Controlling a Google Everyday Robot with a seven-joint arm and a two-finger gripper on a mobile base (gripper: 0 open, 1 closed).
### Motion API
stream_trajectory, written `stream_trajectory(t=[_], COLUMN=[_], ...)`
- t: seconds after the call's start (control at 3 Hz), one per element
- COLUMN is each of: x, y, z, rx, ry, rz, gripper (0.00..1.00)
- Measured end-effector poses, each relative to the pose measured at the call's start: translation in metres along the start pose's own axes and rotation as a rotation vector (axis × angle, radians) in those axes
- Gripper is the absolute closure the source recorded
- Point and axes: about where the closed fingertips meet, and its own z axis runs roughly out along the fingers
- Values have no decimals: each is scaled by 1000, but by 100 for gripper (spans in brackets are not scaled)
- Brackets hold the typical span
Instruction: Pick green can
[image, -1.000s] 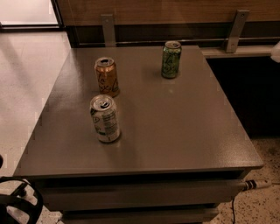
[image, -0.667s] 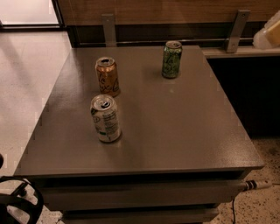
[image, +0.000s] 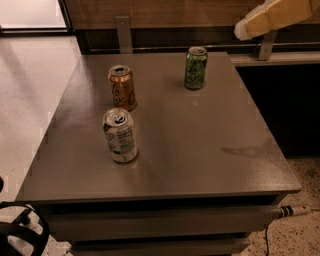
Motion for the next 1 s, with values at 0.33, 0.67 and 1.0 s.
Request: stream_trajectory(t=[0.33,0.67,1.0], x=[15,15,20], y=[-13,-15,-14], z=[32,33,48], rx=[14,20,6], ry=[-33,-36,-40], rz=[77,77,101], gripper=[0,0,0])
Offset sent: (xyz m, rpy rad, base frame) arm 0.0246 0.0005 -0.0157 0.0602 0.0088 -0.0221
